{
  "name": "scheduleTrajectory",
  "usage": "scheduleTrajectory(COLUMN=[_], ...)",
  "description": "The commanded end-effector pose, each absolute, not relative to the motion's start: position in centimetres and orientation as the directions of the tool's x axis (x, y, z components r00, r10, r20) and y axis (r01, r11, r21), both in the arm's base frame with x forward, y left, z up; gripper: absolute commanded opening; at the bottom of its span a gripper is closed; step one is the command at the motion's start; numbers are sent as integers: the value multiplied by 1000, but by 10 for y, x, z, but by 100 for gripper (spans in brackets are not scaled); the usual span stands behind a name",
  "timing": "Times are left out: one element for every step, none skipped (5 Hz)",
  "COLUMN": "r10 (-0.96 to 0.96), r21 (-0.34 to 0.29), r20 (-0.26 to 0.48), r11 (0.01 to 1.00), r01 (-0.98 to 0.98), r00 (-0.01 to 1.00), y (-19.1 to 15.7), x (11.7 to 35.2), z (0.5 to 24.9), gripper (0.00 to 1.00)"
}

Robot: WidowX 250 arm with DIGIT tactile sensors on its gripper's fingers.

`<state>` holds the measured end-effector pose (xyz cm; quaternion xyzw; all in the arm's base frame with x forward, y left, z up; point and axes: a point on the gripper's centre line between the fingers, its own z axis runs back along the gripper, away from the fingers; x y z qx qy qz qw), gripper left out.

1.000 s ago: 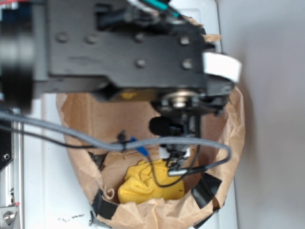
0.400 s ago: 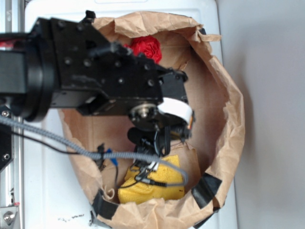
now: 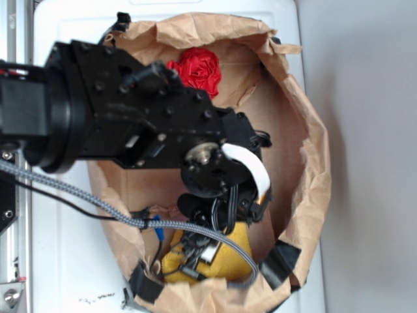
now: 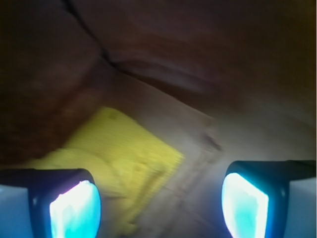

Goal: Grab the yellow cloth.

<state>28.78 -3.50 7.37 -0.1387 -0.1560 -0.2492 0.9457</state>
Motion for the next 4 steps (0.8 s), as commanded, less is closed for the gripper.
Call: scheduleTrajectory(r10=[-507, -528, -539, -510], r21=[-276, -279, -274, -282], r20=[438, 416, 380, 370], r11=[710, 701, 710, 735], r01=[648, 657, 648, 617], r00=[742, 740, 752, 777], y=[-56, -67, -72, -68], x=[278, 277, 280, 284], z=[86, 67, 42, 31], gripper=[100, 100, 100, 0])
